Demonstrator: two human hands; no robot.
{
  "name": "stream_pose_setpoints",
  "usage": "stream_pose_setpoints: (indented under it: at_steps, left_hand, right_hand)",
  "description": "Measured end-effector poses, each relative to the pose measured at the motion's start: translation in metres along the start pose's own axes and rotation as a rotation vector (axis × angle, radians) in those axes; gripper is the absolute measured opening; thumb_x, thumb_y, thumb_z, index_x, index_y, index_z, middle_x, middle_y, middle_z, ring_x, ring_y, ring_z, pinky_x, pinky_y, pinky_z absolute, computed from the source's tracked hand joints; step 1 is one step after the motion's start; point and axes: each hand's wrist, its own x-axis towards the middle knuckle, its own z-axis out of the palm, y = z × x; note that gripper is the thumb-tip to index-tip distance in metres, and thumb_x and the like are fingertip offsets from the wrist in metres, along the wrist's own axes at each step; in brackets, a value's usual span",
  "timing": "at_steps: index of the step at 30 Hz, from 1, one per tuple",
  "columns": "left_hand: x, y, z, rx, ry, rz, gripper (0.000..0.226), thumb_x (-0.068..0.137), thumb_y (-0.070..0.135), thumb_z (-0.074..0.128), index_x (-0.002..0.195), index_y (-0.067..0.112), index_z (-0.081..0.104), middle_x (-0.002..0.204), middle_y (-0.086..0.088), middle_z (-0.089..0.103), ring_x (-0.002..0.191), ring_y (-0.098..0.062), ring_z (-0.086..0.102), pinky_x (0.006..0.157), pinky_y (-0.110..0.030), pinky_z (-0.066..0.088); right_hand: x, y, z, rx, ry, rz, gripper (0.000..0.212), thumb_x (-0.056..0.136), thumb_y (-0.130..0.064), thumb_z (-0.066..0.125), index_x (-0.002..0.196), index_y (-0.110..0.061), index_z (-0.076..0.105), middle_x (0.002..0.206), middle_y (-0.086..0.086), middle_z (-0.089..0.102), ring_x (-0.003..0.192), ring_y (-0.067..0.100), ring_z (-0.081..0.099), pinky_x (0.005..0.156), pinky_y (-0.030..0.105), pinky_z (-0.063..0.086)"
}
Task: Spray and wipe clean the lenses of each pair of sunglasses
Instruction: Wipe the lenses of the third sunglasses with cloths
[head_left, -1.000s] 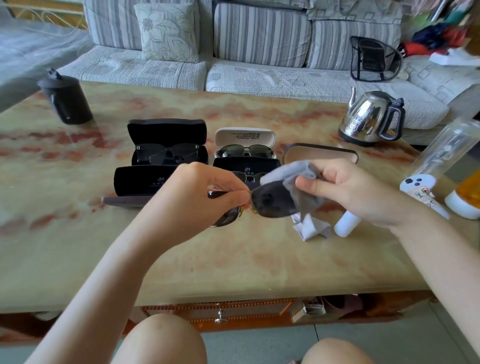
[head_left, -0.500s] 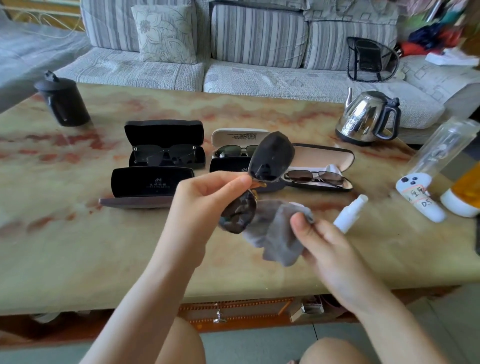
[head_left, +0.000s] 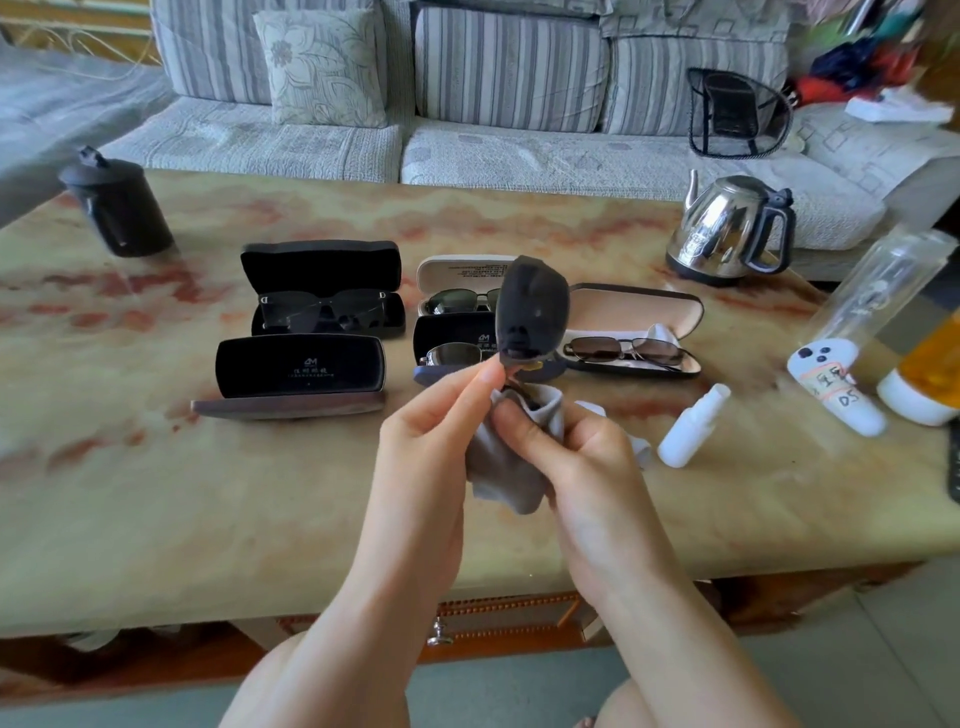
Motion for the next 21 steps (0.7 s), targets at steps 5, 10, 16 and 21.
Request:
stream_pose_setpoints:
  at_steps: [5, 10, 16, 21]
  left_hand:
    - [-0.002, 0.004, -0.009, 0.098, -0.131, -0.052, 0.042, 0.077, 0.047, 0.054, 0.107, 0.024, 0.073, 0.094, -0.002, 0.074, 0.093, -0.019, 0.070, 0.091, -0.033, 0.052]
    - [-0.002, 0.004, -0.020, 0.226, -0.242, -0.062, 0.042, 0.082, 0.051, 0.058, 0.096, 0.016, 0.076, 0.092, -0.007, 0.073, 0.091, -0.014, 0.067, 0.087, -0.025, 0.053]
    - [-0.005, 0.003, -0.027, 0.252, -0.194, 0.020, 0.040, 0.081, 0.036, 0.057, 0.108, 0.012, 0.074, 0.103, -0.009, 0.075, 0.105, -0.034, 0.065, 0.095, -0.041, 0.050]
    - [-0.006, 0.000, -0.027, 0.228, -0.128, 0.046, 0.038, 0.069, 0.039, 0.066, 0.098, 0.017, 0.078, 0.095, -0.007, 0.076, 0.081, -0.018, 0.059, 0.075, -0.034, 0.045]
  right_hand:
    - [0.005, -0.004, -0.009, 0.055, -0.024, 0.054, 0.029, 0.059, -0.026, 0.077, 0.084, -0.011, 0.078, 0.080, 0.008, 0.075, 0.076, 0.015, 0.070, 0.066, 0.023, 0.053]
    - [0.004, -0.008, -0.010, 0.005, -0.012, 0.008, 0.015, 0.064, -0.027, 0.074, 0.074, -0.017, 0.079, 0.072, 0.005, 0.074, 0.069, 0.010, 0.069, 0.060, 0.017, 0.052]
    - [0.005, -0.008, -0.013, -0.150, -0.062, -0.009, 0.036, 0.070, -0.041, 0.068, 0.089, -0.012, 0.077, 0.089, 0.014, 0.075, 0.090, 0.024, 0.072, 0.085, 0.035, 0.056]
    - [0.005, -0.007, -0.019, -0.240, -0.162, 0.027, 0.042, 0.087, -0.045, 0.065, 0.099, -0.005, 0.073, 0.094, 0.022, 0.073, 0.096, 0.037, 0.069, 0.096, 0.058, 0.049]
